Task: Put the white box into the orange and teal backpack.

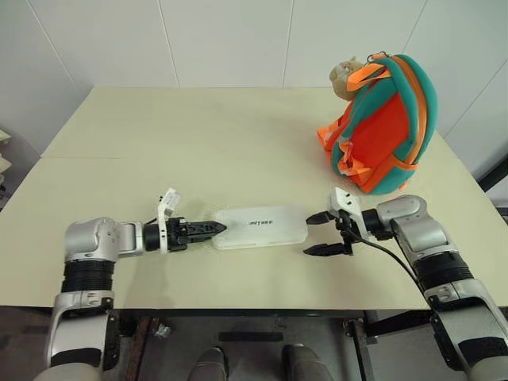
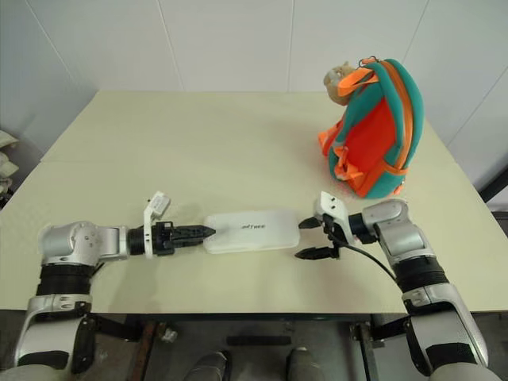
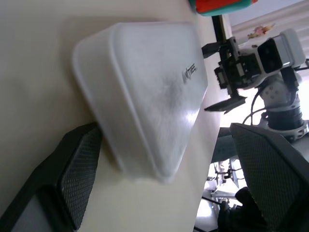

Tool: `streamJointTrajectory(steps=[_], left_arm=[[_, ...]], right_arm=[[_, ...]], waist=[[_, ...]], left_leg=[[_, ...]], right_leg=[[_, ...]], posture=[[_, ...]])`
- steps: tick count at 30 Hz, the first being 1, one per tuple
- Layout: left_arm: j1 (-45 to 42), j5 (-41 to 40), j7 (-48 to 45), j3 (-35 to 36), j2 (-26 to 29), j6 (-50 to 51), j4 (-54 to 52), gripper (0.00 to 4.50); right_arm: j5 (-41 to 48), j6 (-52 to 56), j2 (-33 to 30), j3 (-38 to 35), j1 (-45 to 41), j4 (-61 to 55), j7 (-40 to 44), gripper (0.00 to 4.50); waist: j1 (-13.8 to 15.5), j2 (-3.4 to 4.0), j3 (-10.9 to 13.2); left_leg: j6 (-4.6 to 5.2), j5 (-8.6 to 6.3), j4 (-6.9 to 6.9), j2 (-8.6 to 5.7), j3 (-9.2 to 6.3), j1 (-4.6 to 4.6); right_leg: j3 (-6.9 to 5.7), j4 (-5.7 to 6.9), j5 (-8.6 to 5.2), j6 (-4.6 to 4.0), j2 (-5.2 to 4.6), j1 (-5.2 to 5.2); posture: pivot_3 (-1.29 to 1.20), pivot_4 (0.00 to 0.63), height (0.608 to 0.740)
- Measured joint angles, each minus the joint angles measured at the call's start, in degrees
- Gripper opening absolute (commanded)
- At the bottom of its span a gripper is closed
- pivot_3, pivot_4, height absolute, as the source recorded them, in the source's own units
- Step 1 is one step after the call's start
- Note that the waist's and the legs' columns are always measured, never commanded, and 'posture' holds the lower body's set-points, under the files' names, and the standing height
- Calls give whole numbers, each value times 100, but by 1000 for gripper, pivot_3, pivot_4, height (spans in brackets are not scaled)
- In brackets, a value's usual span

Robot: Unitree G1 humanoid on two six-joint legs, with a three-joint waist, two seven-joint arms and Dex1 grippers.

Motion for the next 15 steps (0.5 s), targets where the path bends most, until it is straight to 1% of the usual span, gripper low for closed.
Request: streamJointTrajectory(steps=[13,15], left_arm=[[-50,-197,123,4,-70,107,162,4452],[-71,-230,118,-2,-67,158,220,4078]], right_arm=[[-2,-42,-15,0,218,-216,-14,4500],[-12,-97,-39,0,238,-216,-41,4500]], waist=[[-5,0,0],[-10,0,0]], left_leg=[[-1,-1,-2,0,0,9],[-1,-1,-2,0,0,9]], right_leg=[[0,-5,0,0,0,9],[0,-5,0,0,0,9]], posture=[[0,150,740],[0,150,740]])
